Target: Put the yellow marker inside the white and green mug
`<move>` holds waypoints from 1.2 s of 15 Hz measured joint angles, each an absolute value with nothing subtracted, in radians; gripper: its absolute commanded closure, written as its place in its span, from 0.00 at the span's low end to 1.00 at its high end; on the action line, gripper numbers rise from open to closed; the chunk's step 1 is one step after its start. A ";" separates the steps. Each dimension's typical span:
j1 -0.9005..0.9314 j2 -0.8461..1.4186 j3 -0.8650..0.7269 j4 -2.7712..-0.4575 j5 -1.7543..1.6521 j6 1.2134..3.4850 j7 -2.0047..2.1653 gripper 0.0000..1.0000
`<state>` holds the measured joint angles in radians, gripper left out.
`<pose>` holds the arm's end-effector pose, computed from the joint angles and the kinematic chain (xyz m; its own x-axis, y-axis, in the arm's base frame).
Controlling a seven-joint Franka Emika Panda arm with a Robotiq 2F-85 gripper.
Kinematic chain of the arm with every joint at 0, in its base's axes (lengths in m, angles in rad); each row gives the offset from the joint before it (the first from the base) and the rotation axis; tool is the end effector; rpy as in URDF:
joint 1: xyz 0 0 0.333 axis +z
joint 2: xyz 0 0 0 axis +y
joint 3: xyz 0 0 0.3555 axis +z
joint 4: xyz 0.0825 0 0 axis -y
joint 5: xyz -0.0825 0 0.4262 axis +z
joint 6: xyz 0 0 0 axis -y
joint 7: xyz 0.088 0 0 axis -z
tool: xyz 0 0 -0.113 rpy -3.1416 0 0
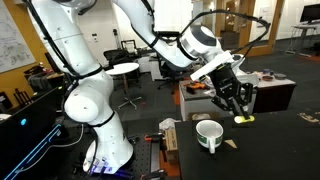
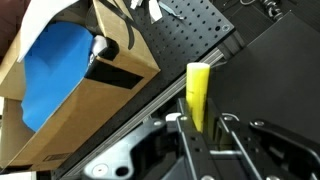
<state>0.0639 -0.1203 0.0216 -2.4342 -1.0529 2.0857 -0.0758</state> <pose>0.4901 -0.0060 0.3588 0.7168 0.5260 -0.4578 0.6840 -0.4028 0.6082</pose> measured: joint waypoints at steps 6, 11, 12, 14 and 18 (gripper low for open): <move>0.104 -0.116 0.080 -2.447 -1.049 2.086 -0.132 0.95; 0.140 -0.100 0.109 -2.448 -1.018 2.086 -0.255 0.95; 0.144 -0.098 0.114 -2.448 -1.005 2.086 -0.286 0.95; 0.150 -0.093 0.122 -2.447 -0.977 2.086 -0.349 0.95; 0.167 -0.085 0.125 -2.447 -0.912 2.086 -0.467 0.95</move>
